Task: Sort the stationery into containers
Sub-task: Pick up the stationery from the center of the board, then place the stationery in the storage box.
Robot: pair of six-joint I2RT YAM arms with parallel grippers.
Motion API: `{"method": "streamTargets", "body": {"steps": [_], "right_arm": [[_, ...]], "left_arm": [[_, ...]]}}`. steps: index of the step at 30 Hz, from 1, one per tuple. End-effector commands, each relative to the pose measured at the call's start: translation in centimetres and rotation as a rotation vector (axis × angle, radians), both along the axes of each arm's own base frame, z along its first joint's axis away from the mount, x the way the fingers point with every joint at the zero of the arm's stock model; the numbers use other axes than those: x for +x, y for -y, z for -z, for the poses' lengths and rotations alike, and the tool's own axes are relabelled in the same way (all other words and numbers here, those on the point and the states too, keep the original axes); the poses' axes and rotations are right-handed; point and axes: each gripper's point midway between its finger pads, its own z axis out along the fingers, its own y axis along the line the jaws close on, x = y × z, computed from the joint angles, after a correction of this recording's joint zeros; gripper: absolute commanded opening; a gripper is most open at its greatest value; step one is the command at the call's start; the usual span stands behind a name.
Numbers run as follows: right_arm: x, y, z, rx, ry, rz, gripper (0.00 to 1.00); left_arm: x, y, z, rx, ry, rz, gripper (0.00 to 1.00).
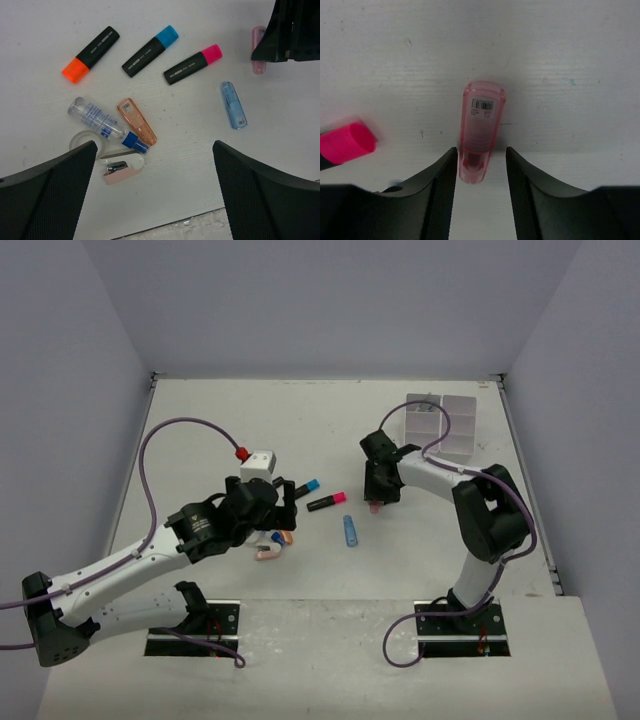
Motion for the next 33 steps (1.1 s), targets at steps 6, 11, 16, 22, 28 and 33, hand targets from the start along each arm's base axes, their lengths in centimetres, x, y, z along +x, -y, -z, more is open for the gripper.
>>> {"method": "streamTargets", "body": {"steps": [6,11,16,22,28,33], "right_arm": [[2.0,-0.1,1.2,-0.011,-0.018,0.049,0.18],[2.6,-0.8,-0.6,0.048,0.04,0.049,0.0],[5.1,0.5,-8.7,0.265,0.285,0.161,0.0],[8.5,6.0,-16.0,0.469,0.548,0.452,0.0],[14.1,9.0,-18.0,0.607,0.529,0.658,0.0],[16.6,9.5,-17.6,0.648,0.483,0.76,0.0]], "left_arm": [[-0.8,-0.5,-0.3,-0.032,0.025,0.047,1.0],[-1.1,-1.3,-0.7,-0.025,0.041,0.05,1.0],[-1.7,-2.4,-1.8,-0.038,0.074,0.064,1.0],[-2.4,-1.9,-3.0,-0.114,0.117,0.124,1.0],[-2.7,-1.7,-3.0,-0.141,0.131,0.143,1.0],[-2.7,-1.7,-3.0,-0.151,0.138,0.142,1.0]]}}
